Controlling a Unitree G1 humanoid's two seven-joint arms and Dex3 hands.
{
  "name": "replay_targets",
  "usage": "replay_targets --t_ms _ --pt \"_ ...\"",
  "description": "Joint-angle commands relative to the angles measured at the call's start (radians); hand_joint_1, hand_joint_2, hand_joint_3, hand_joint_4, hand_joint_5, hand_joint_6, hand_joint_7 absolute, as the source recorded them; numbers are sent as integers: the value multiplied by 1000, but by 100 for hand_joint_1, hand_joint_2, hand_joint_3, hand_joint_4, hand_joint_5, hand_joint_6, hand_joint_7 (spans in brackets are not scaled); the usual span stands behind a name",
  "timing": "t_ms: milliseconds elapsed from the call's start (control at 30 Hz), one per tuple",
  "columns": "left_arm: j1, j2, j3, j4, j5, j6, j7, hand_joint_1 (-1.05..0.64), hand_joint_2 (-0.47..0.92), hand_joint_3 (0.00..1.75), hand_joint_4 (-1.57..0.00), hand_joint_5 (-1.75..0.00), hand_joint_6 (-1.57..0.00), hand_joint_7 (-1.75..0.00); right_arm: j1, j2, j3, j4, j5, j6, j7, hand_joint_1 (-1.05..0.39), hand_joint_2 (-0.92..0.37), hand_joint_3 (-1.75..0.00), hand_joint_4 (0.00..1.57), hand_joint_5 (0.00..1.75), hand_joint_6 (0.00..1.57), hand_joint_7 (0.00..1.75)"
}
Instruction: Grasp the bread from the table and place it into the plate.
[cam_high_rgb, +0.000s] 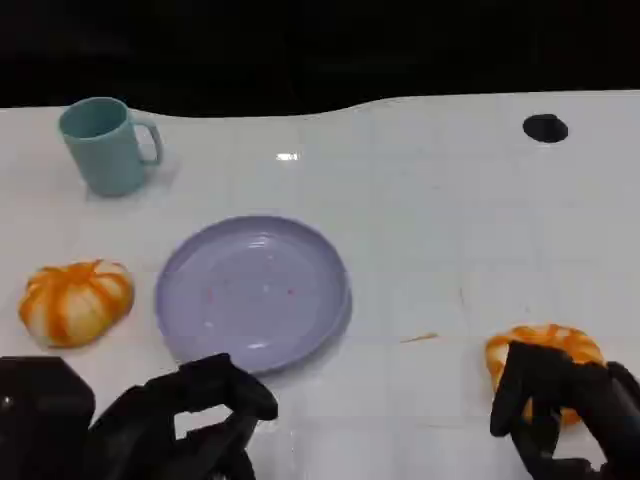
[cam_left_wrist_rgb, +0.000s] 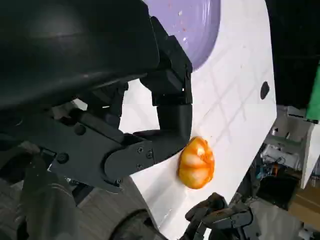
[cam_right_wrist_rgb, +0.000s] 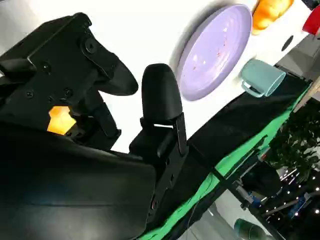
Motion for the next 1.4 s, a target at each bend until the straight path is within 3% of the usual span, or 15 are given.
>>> replay_targets --t_ms 33,867,1000,1100,1167,1267,1333,1400 --pt "4 11 10 -2 -1 0 1 -34 79 78 -69 -175 -64 -141 1 -9 -5 -4 3 1 -1 -3 -37 -138 95 175 77 160" --pt "3 12 11 4 -3 -9 -7 -34 79 79 -70 -175 -64 -141 -1 -16 -18 -31 29 25 19 0 -36 -136 93 175 77 151" --pt "0 10 11 7 -2 -7 -4 -35 78 79 -70 -175 -64 -141 -2 -33 -20 -87 -30 80 31 -2 -35 -125 83 173 79 123" --pt "-3 9 10 11 -2 -9 -4 -34 79 79 -70 -175 -64 -141 -2 -46 -12 -132 -108 123 30 -4 -34 -111 76 154 84 96" --pt "-4 11 8 11 2 -11 -4 -34 79 79 -70 -175 -64 -141 -3 -60 -7 -158 -165 150 36 -8 -34 -100 78 126 87 76" --pt "-2 11 6 13 5 -16 -5 -35 78 79 -70 -175 -65 -141 -4 -79 -2 -187 -252 177 42 -15 -35 -89 78 112 89 56" --pt "-1 10 6 13 4 -16 -4 -34 78 79 -70 -175 -64 -141 -6 -98 1 -215 -322 198 57 -22 -43 -72 72 105 87 42" --pt "0 11 5 12 5 -15 -3 -34 79 79 -69 -175 -64 -141 -10 -120 4 -246 -402 216 77 -28 -57 -45 68 97 87 27"
